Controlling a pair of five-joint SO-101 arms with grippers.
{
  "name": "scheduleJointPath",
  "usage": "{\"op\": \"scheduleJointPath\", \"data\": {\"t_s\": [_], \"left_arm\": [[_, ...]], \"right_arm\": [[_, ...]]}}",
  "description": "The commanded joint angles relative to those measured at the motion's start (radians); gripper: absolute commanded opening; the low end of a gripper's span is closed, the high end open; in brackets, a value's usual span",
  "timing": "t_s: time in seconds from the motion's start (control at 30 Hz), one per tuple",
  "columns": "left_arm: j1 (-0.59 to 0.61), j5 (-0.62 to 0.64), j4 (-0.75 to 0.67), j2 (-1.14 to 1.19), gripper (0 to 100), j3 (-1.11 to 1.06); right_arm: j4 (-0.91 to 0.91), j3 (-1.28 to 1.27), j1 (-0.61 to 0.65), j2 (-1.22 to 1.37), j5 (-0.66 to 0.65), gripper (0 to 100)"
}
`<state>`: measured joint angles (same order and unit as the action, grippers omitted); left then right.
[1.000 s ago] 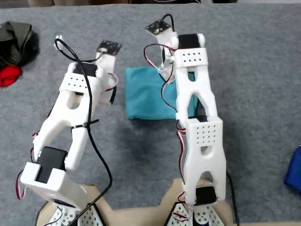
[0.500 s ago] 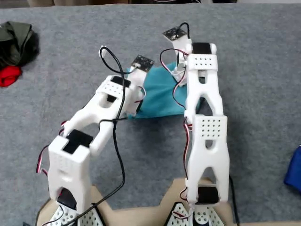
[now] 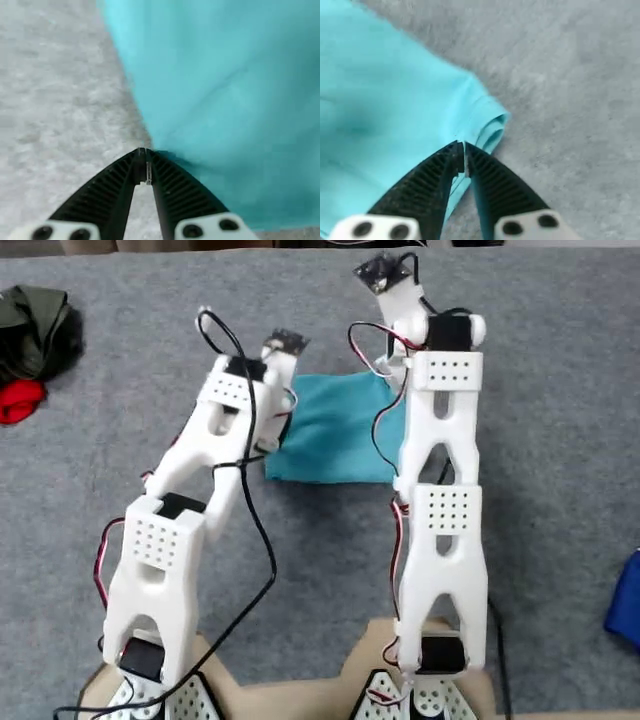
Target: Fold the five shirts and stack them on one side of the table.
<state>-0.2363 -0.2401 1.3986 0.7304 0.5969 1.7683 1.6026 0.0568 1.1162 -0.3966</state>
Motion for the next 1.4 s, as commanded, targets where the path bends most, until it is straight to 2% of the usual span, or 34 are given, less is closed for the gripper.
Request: {"op": "scheduleJointPath", "data": {"t_s": [0.0, 0.13, 0.3, 0.47, 0.63, 0.9, 0.97, 1.07, 1.23, 1.37], "left_arm": [[0.014, 0.002, 0.107, -0.015, 2, 0.189], [0.014, -0.002, 0.221, -0.013, 2, 0.311], [0.014, -0.005, 0.354, -0.015, 2, 0.433], [0.025, -0.005, 0.362, -0.053, 2, 0.427], [-0.025, -0.005, 0.362, -0.225, 2, 0.238], [-0.083, -0.043, 0.359, -0.631, 2, -0.236], [-0.077, -0.057, 0.359, -0.723, 2, -0.338], [-0.061, -0.06, 0.359, -0.837, 2, -0.456], [-0.031, -0.055, 0.358, -0.952, 2, -0.582], [0.005, -0.055, 0.358, -0.977, 2, -0.62]], "right_arm": [[0.02, -0.004, 0.013, -0.084, 0.011, 11.0], [0.021, -0.209, -0.001, -0.249, 0.13, 12.7], [0.02, -0.664, 0.002, -0.591, 0.244, 12.7], [0.008, -1.063, -0.03, -0.897, 0.295, 12.8], [-0.043, -1.353, -0.084, -1.059, 0.295, 12.7], [-0.041, -1.652, -0.124, -1.194, 0.305, 12.7], [-0.046, -1.685, -0.124, -1.219, 0.387, 12.7], [-0.117, -1.713, -0.14, -1.251, 0.578, 13.0], [-0.358, -1.81, -0.148, -1.236, 0.855, 13.0], [-0.534, -1.882, -0.108, -1.202, 0.984, 13.0]]}}
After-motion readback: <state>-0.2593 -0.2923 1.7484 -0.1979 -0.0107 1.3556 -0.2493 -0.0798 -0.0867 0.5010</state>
